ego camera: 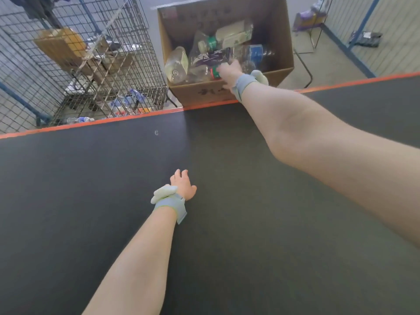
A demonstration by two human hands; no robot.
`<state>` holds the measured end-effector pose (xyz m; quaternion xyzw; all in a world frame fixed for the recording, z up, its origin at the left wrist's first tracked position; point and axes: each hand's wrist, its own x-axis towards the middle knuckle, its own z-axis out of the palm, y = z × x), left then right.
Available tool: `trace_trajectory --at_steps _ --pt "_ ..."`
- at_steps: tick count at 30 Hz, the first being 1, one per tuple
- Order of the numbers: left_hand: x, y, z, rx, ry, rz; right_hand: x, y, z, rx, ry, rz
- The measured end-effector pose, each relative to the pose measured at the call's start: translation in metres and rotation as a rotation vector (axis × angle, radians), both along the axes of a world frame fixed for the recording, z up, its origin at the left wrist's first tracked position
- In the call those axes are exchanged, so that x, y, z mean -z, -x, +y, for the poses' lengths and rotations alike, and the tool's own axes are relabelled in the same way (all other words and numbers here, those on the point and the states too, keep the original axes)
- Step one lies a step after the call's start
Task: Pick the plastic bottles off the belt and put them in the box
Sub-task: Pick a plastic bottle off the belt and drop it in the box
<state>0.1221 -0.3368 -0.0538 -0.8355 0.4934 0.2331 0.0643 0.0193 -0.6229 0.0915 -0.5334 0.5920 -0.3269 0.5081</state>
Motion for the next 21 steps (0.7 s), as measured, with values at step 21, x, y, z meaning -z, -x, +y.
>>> trace_trajectory --at_steps 21 --pt "0.005 0.049 0.330 0.025 -0.420 0.036 0.166 0.160 0.460 -0.776 -0.276 1.055"
